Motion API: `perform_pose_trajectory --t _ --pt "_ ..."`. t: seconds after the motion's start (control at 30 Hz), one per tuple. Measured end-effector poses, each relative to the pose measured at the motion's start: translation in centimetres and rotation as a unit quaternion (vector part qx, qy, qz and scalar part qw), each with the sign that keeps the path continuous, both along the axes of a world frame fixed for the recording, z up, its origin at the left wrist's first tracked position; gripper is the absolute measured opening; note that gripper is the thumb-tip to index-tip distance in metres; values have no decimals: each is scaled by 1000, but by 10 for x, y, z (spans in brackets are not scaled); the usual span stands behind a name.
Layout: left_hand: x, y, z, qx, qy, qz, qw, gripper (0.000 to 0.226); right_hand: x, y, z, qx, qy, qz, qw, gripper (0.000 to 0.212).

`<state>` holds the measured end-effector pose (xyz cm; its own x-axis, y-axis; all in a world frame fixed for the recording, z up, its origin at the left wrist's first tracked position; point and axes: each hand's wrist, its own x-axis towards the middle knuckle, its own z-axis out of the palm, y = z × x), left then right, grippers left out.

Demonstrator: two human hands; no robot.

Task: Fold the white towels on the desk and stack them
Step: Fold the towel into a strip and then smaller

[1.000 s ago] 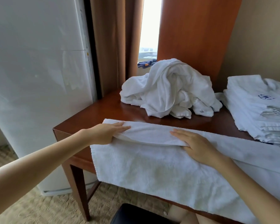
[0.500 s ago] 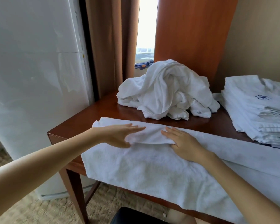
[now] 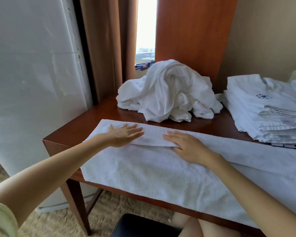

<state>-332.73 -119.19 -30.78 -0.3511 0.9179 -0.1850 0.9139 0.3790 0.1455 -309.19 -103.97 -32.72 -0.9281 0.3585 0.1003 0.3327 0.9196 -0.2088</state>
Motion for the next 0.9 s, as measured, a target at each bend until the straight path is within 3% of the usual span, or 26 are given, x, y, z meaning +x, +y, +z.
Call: perform_pose_trajectory --t 0.13,0.33,0.63,0.9 --pt "42 24 10 56 49 -57 996 62 29 2 3 24 -4 -12 1000 53" --pt "150 76 -3 117 8 -242 963 52 125 25 -4 29 36 -116 992 54" --pt "251 136 -21 124 11 -309 943 69 274 72 -7 24 29 -285 958 62" --pt "256 144 -37 224 8 -326 919 64 316 96 -8 102 29 -300 948 79"
